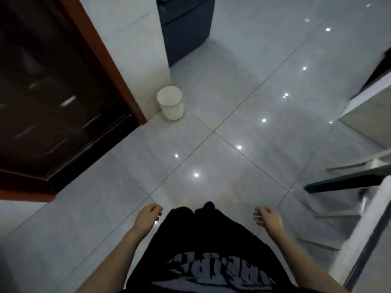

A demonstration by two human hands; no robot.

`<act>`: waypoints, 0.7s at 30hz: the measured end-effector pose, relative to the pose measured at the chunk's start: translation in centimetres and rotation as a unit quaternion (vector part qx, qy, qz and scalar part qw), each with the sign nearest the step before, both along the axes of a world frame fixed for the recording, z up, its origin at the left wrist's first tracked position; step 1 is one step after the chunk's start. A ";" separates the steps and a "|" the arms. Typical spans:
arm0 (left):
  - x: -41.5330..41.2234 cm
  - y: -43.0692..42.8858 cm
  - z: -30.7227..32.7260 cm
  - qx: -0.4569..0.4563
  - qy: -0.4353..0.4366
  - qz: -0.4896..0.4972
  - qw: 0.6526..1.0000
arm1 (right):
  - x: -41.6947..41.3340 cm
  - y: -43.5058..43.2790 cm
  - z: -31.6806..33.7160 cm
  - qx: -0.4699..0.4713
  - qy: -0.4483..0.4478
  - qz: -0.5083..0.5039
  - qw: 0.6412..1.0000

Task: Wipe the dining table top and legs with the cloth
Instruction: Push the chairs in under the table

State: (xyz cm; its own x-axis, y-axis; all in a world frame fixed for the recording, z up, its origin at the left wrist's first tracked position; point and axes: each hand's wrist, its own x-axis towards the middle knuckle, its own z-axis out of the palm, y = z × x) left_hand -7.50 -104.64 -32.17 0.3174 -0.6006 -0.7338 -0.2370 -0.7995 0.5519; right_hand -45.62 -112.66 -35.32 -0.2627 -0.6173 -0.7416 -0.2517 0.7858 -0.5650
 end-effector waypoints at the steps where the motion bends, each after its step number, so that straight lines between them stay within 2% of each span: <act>1: 0.4 -2.0 0.1 -0.004 -0.011 -0.018 1.000 | 0.4 -2.4 0.4 -0.013 -0.001 0.011 1.000; 4: 1.6 -7.7 0.1 0.000 -0.023 -0.052 0.998 | 1.2 -8.4 1.2 -0.036 0.005 0.038 0.999; 9: 2.8 -18.9 -1.0 0.008 -0.014 -0.054 0.998 | 1.7 -17.2 0.1 -0.044 -0.010 0.000 0.999; 14: 2.9 -33.6 -2.4 0.010 0.004 -0.079 0.997 | 0.4 -25.5 -1.1 -0.038 0.010 -0.089 0.995; 21: -3.3 -55.1 -0.5 -0.025 0.042 -0.214 0.975 | -2.0 -32.0 0.8 -0.030 0.049 -0.225 0.973</act>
State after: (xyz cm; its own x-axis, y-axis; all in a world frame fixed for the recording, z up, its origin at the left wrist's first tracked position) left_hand -10.82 -159.76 -32.63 -0.0316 -0.7007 -0.7128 -0.4955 -0.6083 0.6200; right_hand -47.62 -144.65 -34.53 -0.5841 -0.4648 -0.6654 0.0544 0.7956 -0.6034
